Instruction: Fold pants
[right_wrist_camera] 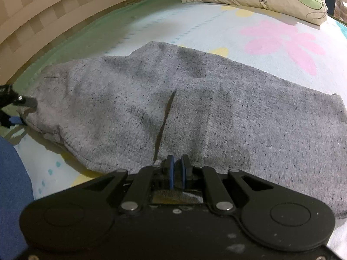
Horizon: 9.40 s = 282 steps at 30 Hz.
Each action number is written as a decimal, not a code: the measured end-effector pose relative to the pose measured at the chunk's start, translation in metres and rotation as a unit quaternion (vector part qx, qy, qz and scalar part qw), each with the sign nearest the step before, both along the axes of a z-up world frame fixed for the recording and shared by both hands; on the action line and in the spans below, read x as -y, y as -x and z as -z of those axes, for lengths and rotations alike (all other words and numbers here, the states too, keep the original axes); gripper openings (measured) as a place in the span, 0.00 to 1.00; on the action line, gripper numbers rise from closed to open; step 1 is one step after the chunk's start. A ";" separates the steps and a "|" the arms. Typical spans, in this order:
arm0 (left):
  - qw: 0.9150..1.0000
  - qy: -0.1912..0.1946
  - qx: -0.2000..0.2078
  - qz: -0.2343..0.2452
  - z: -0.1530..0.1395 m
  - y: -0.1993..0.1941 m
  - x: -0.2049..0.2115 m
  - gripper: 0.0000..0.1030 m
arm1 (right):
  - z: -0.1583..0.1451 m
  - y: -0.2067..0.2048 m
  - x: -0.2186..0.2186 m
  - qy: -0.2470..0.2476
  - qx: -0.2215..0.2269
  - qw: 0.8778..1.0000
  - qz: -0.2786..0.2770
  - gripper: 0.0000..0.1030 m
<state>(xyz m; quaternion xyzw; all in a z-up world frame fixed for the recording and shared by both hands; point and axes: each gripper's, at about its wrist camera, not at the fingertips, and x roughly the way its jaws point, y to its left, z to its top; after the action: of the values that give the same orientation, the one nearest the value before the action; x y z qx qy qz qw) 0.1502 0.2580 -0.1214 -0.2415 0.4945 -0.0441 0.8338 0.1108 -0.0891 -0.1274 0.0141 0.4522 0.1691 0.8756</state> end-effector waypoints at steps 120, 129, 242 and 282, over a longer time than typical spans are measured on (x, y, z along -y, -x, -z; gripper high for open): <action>0.980 -0.156 0.051 0.115 0.008 0.050 0.301 0.45 | -0.106 -0.009 0.212 -0.190 0.011 0.973 0.133 0.11; 0.977 -0.099 0.026 0.189 -0.020 0.073 0.284 0.46 | -0.030 0.002 0.226 -0.184 -0.029 0.965 0.187 0.11; 0.971 -0.145 0.030 0.185 0.016 0.008 0.279 0.92 | -0.067 0.141 0.188 -0.001 0.067 0.976 0.206 0.45; 0.982 -0.008 0.069 0.175 0.015 -0.050 0.276 0.23 | -0.030 0.029 0.211 -0.207 0.008 0.966 0.158 0.26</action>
<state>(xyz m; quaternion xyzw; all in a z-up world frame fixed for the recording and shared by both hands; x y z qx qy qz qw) 0.2005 -0.0180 -0.1368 -0.1407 0.4705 -0.2016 0.8475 0.0818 -0.3000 -0.0976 0.2648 0.3922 0.1188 0.8729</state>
